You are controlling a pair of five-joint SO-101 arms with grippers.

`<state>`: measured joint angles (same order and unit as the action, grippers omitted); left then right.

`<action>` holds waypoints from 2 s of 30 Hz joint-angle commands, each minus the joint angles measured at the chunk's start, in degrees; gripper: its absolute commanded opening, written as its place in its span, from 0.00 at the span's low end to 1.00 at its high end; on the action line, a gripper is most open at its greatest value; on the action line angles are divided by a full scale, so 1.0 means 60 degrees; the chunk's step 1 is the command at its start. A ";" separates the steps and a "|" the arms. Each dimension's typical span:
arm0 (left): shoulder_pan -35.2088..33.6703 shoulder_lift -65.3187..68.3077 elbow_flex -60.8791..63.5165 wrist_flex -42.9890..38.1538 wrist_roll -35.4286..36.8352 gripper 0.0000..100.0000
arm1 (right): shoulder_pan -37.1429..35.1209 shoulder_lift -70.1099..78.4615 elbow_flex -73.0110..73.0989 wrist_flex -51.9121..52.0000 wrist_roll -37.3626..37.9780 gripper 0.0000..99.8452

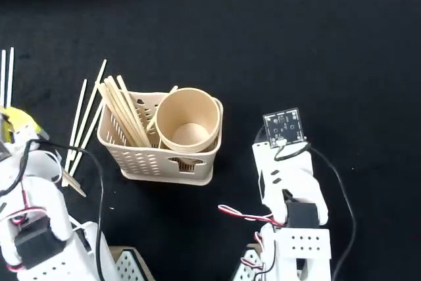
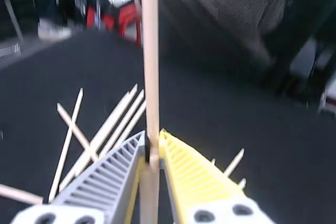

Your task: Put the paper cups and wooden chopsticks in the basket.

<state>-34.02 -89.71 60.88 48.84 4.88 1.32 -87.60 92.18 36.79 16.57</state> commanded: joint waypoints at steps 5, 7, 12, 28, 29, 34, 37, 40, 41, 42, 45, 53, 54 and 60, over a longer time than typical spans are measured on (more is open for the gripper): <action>0.0110 -0.0059 -0.1487 -0.1114 0.0615 0.03 | -0.0088 -0.0081 -0.0139 -0.0015 0.0088 0.01; 0.0125 -0.0059 -0.1897 -0.1407 0.1143 0.03 | -0.0088 -0.0081 -0.0139 -0.0015 0.0088 0.01; 0.1883 -0.0059 -0.2571 -0.1597 0.1407 0.03 | -0.0088 -0.0081 -0.0139 -0.0015 0.0088 0.01; 0.6278 -0.0059 -0.0037 -0.0498 0.1407 0.03 | -0.0029 -0.0081 -0.0154 -0.0015 0.0103 0.01; 0.6293 -0.0073 0.0198 -0.0498 0.1407 0.03 | -0.0029 -0.0081 -0.0154 -0.0015 0.0103 0.01; 0.6352 -0.0132 0.1414 -0.0425 0.1304 0.03 | -0.0029 -0.0081 -0.0154 -0.0015 0.0103 0.01; 0.6571 -0.0132 0.1560 0.0088 0.0322 0.04 | -0.0029 -0.0081 -0.0168 -0.0015 0.0103 0.01; 0.6571 -0.0073 0.0872 0.1026 -0.0044 0.13 | -0.0029 -0.0081 -0.0168 -0.0015 0.0103 0.01; 0.6498 -0.0073 0.0549 0.1407 -0.0029 0.17 | -0.0029 -0.0081 -0.0168 -0.0015 0.0103 0.01; 0.6440 -0.0073 0.0242 0.1758 0.0132 0.21 | -0.0029 -0.0081 -0.0168 -0.0015 0.0103 0.01; 0.6425 -0.0073 -0.0769 0.2813 0.0440 0.26 | -0.0029 -0.0081 -0.0168 -0.0015 0.0103 0.01; 0.4403 -0.0044 -0.2864 0.3648 0.0410 0.26 | -0.0029 -0.0081 -0.0154 -0.0015 0.0103 0.01; 0.3744 0.0015 -0.3040 0.3780 0.0410 0.26 | -0.0029 -0.0081 -0.0154 -0.0015 0.0103 0.01; 0.1150 0.2667 -0.3788 0.4908 0.0132 0.26 | -0.0029 -0.0081 -0.0168 -0.0015 0.0103 0.01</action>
<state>-17.49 -85.23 42.51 76.00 6.73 1.32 -87.60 92.18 36.79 16.57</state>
